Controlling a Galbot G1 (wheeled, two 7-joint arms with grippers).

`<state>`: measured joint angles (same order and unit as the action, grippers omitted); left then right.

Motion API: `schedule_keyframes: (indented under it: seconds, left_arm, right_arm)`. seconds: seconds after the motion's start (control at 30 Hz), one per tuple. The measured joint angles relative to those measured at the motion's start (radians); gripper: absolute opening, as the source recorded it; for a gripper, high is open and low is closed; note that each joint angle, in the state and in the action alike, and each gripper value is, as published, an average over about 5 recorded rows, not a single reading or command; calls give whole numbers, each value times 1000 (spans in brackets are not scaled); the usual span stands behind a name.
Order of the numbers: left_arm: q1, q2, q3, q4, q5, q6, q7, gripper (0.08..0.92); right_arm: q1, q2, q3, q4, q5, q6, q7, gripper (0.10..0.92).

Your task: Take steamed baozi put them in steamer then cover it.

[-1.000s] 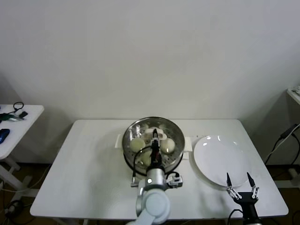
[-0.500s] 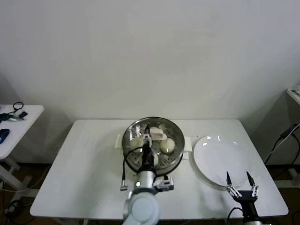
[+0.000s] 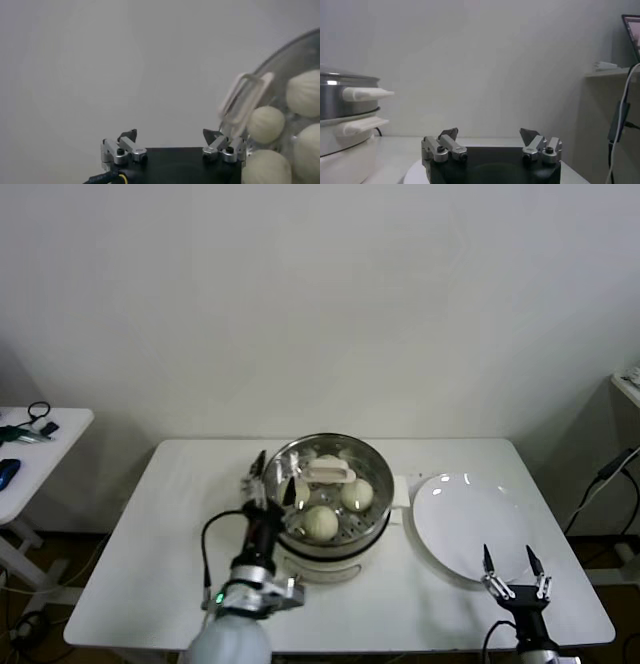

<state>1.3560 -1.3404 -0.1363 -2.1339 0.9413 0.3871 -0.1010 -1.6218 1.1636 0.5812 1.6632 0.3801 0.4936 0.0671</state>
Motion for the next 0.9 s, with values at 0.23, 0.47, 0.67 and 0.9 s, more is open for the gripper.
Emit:
schedule_keyframes:
  seconds: [0.23,0.47,0.67,0.9]
  left_arm:
    - [124,37,-260,9,-459,-185,-51,823]
    - [201,68,-397,125,-814,-368,-54,823]
    - [231,66,-436,230,-979,-490,-42,823]
    - [252,62,-464,290,-1085,-563,-26,823]
  right_arm:
    - [11,-1,-6,-9,7,10,8,823]
    - [25,-1,-11,-30,16,18,11,823]
    - [28,-3,-21,-49,25,17,12,823]
    - [30,-2,-27,-59,27,17,13,823]
